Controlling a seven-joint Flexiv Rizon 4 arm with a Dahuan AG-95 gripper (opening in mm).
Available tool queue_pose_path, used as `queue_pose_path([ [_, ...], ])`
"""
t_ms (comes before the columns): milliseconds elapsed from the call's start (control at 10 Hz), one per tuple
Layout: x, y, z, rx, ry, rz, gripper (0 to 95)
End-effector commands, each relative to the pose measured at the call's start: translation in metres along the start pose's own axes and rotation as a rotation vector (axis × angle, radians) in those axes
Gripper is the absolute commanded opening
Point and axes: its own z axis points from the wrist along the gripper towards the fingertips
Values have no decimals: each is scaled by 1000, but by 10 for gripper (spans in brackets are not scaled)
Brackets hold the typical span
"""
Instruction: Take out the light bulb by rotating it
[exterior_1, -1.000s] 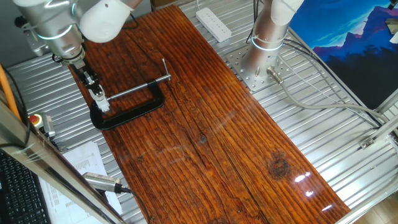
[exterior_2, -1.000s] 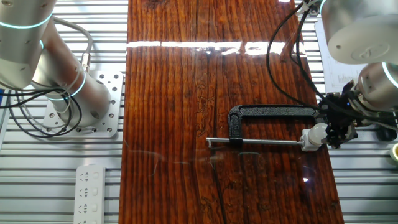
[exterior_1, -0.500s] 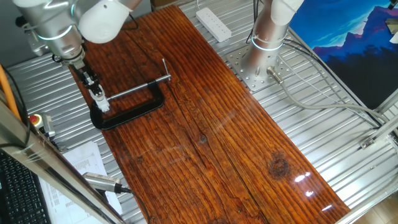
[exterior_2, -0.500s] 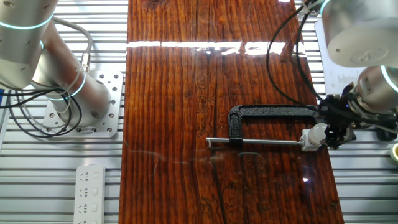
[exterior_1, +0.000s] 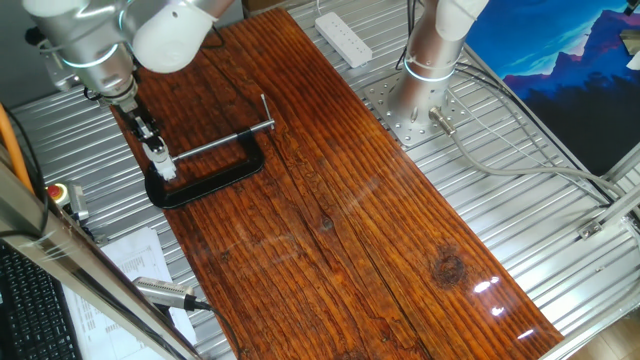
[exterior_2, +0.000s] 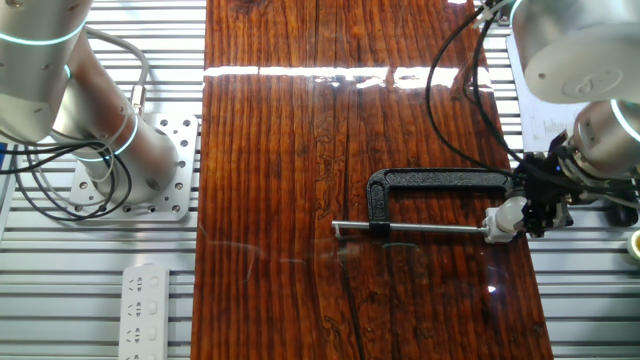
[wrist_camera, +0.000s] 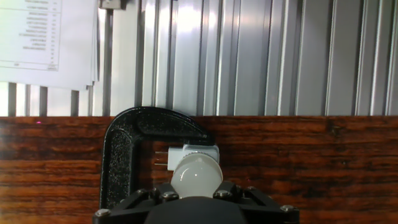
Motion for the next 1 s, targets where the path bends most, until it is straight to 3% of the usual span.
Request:
queue_pose_path([
  [100,1,-1,0,-39,-5,-26,0],
  [700,2,-2,1,-16,-4,-154,0],
  [1000,3,-2,0,-19,0,-324,0],
])
